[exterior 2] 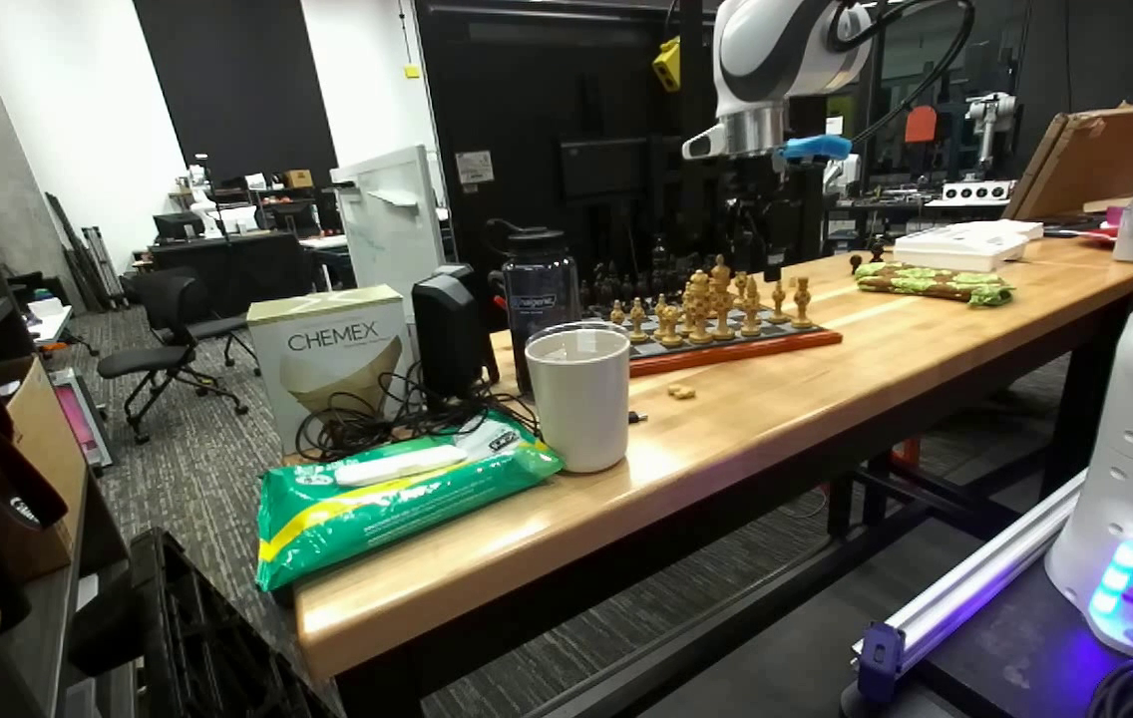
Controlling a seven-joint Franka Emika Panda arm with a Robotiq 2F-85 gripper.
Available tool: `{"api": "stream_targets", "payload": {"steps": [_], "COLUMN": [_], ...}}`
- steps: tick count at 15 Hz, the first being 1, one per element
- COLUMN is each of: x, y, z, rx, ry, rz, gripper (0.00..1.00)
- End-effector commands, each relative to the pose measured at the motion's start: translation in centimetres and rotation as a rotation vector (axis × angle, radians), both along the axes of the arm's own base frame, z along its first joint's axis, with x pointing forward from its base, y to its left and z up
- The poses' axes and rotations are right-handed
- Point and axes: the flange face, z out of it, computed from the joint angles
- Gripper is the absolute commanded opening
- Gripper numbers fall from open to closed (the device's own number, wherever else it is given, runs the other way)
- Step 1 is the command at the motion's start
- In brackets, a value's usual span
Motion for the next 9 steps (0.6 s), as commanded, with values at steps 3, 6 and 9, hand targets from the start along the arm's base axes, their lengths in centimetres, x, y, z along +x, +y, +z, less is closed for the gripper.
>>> {"api": "stream_targets", "payload": {"steps": [3,6,9], "x": [-0.7,-0.5,-0.3], "y": [-0.2,0.0,0.0], "z": [1.1,1.9,2.6], "rx": [0.003,0.003,0.007], "ry": [-0.043,-0.07,-0.086], "rz": [0.056,0.062,0.068], "gripper": [1.0,1.0,1.0]}}
